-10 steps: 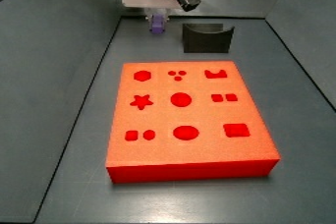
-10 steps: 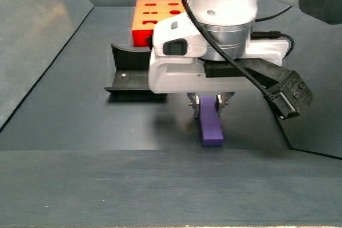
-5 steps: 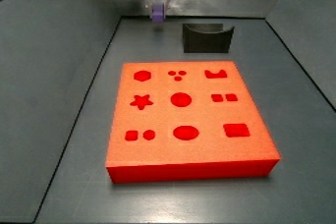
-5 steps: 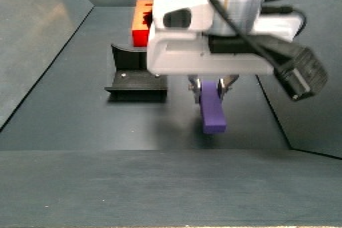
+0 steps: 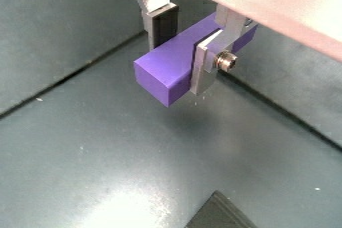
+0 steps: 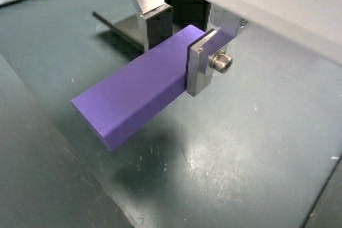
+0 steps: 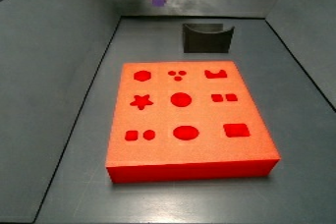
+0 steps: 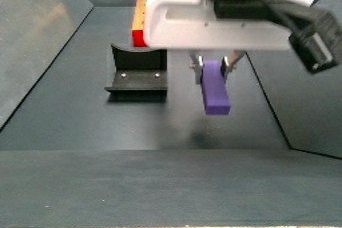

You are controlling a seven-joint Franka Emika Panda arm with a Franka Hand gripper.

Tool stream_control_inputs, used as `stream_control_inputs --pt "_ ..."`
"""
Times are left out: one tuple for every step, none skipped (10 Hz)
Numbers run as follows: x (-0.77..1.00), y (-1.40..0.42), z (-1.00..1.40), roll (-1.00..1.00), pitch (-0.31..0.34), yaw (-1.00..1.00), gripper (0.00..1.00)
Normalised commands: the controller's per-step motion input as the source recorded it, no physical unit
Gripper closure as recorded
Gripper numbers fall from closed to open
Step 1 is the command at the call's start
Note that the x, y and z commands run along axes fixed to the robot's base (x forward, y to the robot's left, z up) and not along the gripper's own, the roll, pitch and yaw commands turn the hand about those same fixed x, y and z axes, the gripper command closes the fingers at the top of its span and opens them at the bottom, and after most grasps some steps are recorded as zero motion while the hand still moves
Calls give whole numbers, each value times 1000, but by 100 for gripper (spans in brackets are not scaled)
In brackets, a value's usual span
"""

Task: Pick up the rectangle object. Move up. Place the rectangle object on the fixture. Regrasp the rectangle object. Move to above the board. Insert the rectangle object.
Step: Place the rectangle object on the fixture.

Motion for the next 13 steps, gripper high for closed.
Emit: stream_control_inputs --pt "-22 -7 1000 90 77 14 100" --pt "-24 -7 1000 95 86 18 100" --pt "-29 -7 1000 96 87 18 100" --pt "-32 -7 1000 85 83 17 100" --pt "-29 -3 871 78 80 17 100" --pt "-20 0 683 72 79 18 100" --pt "-15 1 538 74 87 16 100" --pt "-4 2 345 74 98 20 100" --pt "1 3 247 70 103 19 100" --pt "931 -1000 -288 144 201 -110 100" --pt "936 -1000 -307 140 202 -106 100" --pt "1000 -978 -292 146 157 -58 100" --pt "1000 -904 -257 140 125 -29 100"
